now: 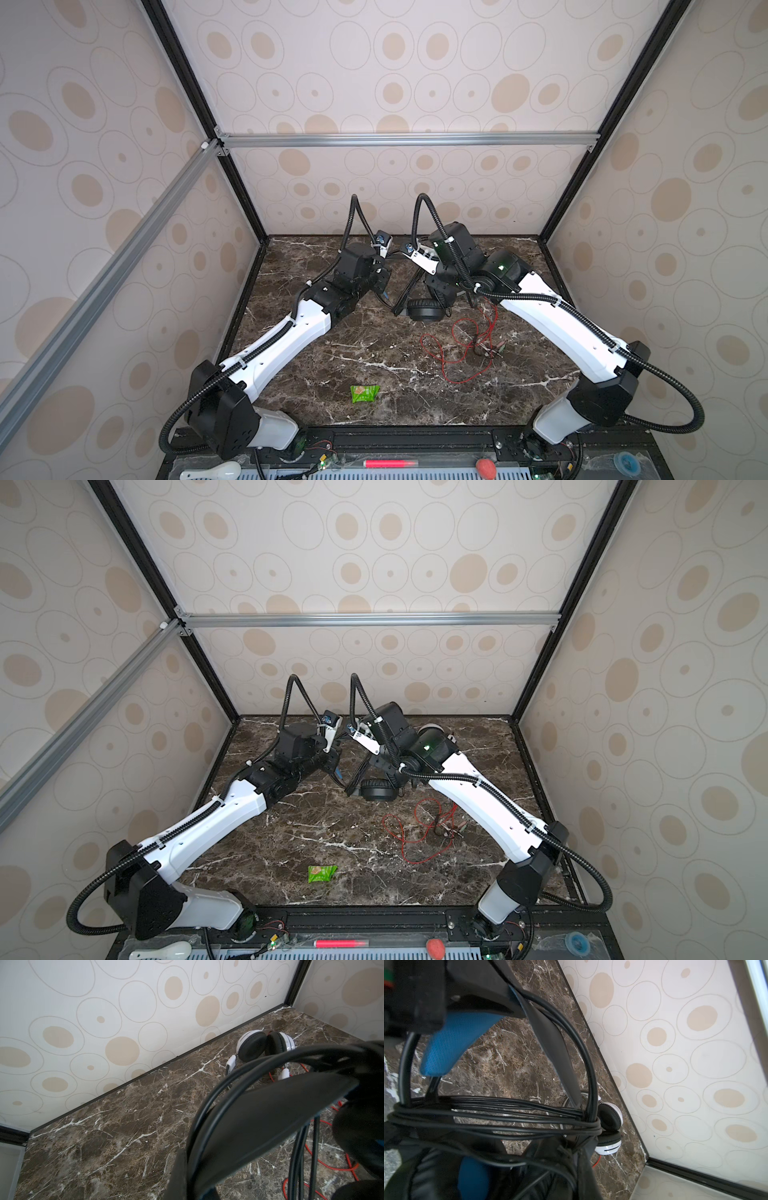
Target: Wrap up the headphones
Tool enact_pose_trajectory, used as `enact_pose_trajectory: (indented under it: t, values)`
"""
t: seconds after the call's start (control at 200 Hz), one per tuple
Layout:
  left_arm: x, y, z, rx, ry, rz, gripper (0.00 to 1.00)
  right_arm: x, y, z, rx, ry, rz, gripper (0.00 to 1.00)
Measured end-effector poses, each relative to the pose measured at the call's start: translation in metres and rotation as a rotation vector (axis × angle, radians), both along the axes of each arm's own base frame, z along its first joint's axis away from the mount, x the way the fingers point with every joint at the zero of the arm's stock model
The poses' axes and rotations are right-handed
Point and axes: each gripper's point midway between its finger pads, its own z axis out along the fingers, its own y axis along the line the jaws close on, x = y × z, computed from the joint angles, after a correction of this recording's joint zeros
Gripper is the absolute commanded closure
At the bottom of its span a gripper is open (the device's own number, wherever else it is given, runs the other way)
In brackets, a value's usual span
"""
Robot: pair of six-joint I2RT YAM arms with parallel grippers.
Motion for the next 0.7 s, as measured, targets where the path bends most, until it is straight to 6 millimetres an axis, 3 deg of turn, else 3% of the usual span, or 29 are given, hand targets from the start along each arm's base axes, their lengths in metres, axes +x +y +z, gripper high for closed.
enact_pose_trajectory:
  t: [0.27,0.7]
  values:
    - [-0.004,-0.006,-0.005,-0.004,0.014,-0.038,1.00,0.000,0.004,0.005,-0.131,-0.085,0.072,1.00]
    - [-0.010,-0.003,-0.005,0.015,0.009,-0.056,1.00,0.007,-0.004,-0.011,-0.291,-0.139,0.114,1.00]
